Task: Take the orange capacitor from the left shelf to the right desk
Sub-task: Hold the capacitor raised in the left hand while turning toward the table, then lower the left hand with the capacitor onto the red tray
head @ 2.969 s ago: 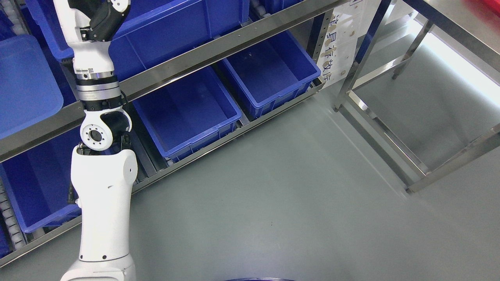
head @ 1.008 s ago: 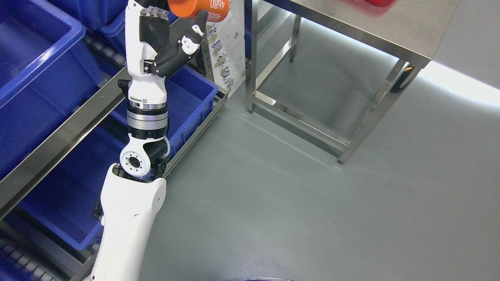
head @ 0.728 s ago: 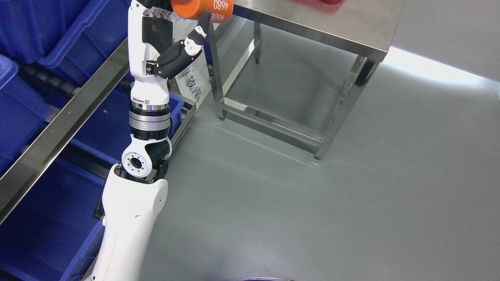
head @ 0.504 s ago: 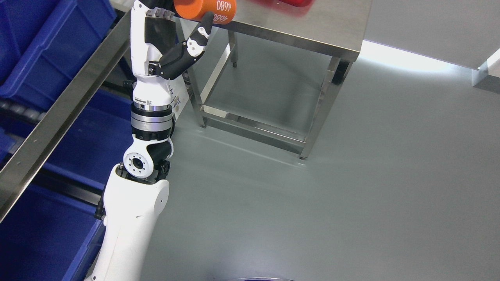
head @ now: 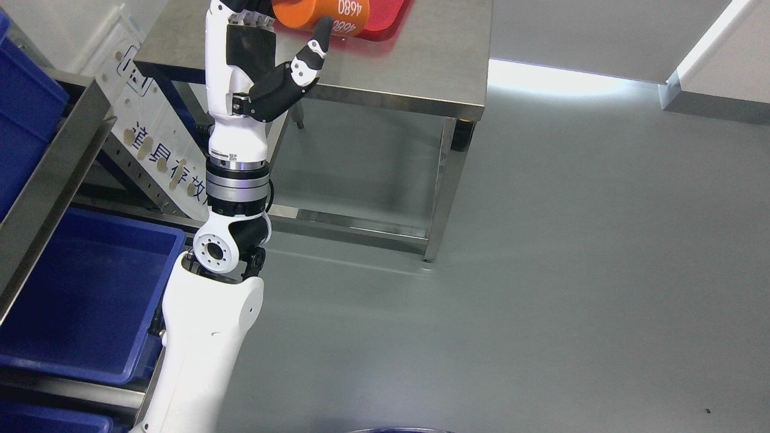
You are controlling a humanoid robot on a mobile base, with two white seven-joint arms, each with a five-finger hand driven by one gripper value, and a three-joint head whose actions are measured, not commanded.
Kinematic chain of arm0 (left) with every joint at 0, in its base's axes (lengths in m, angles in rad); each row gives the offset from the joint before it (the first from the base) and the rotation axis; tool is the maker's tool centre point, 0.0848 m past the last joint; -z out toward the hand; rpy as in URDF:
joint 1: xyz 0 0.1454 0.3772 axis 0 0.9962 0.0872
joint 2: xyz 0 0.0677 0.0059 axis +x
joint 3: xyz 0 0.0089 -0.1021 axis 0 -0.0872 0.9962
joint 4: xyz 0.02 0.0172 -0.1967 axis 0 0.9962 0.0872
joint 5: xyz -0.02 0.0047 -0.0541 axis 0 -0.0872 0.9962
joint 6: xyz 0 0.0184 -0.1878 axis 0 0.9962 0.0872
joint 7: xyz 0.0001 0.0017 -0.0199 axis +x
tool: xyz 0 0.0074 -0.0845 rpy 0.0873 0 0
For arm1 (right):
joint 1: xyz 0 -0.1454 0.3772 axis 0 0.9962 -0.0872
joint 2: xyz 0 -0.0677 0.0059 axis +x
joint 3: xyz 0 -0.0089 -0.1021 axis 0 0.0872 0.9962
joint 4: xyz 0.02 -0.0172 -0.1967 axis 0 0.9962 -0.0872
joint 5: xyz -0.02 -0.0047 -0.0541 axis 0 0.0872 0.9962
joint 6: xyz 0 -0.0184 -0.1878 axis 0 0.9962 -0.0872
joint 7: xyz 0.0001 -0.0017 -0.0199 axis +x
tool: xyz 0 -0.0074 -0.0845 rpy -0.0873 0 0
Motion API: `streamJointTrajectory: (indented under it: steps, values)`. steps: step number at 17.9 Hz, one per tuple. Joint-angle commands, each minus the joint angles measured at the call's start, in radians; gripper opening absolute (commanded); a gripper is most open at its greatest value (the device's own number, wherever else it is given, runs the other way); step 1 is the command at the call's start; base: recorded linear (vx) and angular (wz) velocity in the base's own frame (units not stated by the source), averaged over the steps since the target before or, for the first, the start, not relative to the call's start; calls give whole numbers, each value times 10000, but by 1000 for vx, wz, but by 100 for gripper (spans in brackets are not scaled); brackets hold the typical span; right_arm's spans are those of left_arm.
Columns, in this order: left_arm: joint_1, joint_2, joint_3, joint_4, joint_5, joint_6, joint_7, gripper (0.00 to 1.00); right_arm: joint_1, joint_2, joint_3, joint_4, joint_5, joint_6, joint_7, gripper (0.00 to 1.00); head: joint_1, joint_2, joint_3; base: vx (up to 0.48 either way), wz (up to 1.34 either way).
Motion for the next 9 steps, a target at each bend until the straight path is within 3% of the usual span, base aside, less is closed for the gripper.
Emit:
streamJointTrajectory:
  steps: [1, 9]
  values:
    - [-41, 174, -240, 8, 89, 18, 2, 1, 200, -175, -123, -175, 46, 3, -1, 100, 0, 0, 0, 169, -170]
    - [-72, 174, -363, 23, 105, 18, 2, 1, 200, -175, -123, -175, 46, 3, -1, 100, 0, 0, 0, 184, -76]
